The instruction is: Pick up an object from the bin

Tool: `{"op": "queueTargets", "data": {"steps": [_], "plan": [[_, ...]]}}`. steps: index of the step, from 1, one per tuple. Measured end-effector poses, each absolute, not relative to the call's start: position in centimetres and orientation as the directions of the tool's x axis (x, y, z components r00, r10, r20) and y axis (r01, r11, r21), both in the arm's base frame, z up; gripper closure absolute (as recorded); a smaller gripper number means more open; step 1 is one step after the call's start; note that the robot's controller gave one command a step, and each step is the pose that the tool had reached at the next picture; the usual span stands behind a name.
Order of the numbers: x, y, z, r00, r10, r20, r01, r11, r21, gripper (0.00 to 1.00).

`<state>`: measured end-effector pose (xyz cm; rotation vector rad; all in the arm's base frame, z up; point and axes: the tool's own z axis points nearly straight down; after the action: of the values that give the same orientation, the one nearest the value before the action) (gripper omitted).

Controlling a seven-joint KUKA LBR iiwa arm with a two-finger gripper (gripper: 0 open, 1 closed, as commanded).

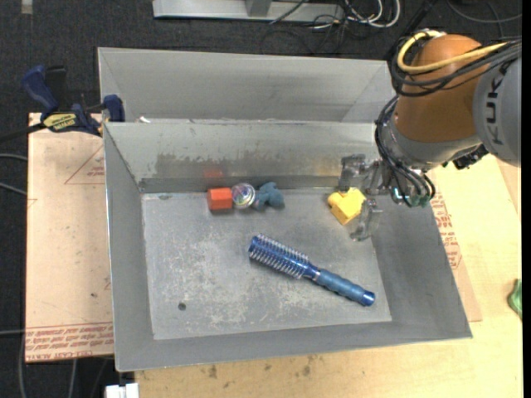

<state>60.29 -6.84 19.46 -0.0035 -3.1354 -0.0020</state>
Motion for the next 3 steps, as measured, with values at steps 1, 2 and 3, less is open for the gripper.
{"op": "queueTargets", "data": {"steps": [1, 2, 3], "plan": [[52.1, -0.8, 14.3, -1.000, -0.024, 0.011, -0.024, 1.000, 0.004, 0.00], [55.4, -0.2, 6.5, -1.000, 0.017, 0.004, 0.017, 1.000, 0.002, 0.00], [55.5, -0.3, 7.0, -1.000, 0.017, -0.001, 0.017, 1.000, 0.001, 1.00]]}}
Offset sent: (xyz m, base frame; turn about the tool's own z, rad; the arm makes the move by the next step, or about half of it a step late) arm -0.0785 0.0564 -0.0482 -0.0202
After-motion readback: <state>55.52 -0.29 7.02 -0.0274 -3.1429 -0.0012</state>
